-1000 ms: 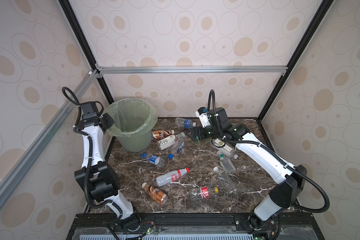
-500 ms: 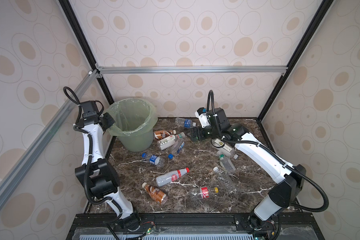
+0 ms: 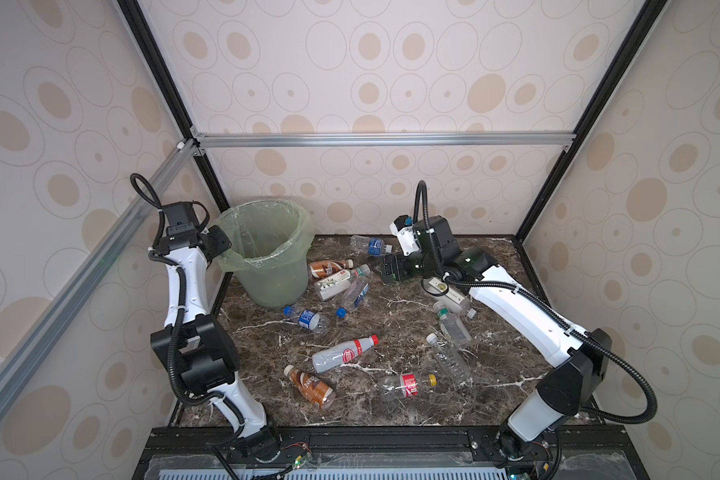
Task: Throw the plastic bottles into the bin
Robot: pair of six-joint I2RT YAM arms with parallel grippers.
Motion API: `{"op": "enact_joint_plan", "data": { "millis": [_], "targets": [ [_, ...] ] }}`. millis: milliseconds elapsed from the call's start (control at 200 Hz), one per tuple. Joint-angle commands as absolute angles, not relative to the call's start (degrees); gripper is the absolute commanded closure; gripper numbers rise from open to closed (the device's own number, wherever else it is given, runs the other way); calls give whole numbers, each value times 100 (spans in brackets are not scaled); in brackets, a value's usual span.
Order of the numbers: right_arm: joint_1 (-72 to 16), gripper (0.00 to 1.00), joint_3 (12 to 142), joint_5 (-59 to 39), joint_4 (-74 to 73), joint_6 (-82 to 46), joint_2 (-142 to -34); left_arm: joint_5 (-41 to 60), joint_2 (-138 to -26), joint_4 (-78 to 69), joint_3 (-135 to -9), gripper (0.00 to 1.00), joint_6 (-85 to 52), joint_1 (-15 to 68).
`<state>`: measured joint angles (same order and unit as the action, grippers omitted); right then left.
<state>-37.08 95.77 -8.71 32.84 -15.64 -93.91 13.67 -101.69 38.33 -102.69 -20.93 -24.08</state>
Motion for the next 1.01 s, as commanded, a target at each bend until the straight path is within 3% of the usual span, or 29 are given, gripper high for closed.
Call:
{"op": "enact_joint_plan", "data": {
  "millis": [0, 1000],
  "targets": [
    [-3780, 1, 9523, -798, 3174, -1617, -9455, 1429, -10198, 3813, -10529, 59, -1986, -2427],
    [-3823, 1, 9675, -725, 3281, -1618, -9598, 2028, -10177, 3120, -10114, 65, -2425, -2158]
  ]
}}
